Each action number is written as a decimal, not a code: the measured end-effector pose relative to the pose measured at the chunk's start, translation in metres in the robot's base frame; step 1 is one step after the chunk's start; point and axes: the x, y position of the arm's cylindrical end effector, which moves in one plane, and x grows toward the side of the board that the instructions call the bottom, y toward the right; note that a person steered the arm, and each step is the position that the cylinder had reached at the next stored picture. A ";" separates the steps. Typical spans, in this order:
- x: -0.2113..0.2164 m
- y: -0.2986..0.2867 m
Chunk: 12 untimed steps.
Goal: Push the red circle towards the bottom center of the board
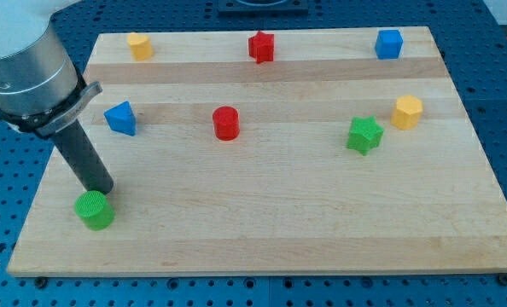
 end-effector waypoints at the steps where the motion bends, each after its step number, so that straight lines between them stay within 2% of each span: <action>1: 0.005 0.000; 3: 0.009 0.000; 4: -0.018 0.004; 6: -0.074 0.072; 8: -0.110 0.097; 12: -0.118 0.182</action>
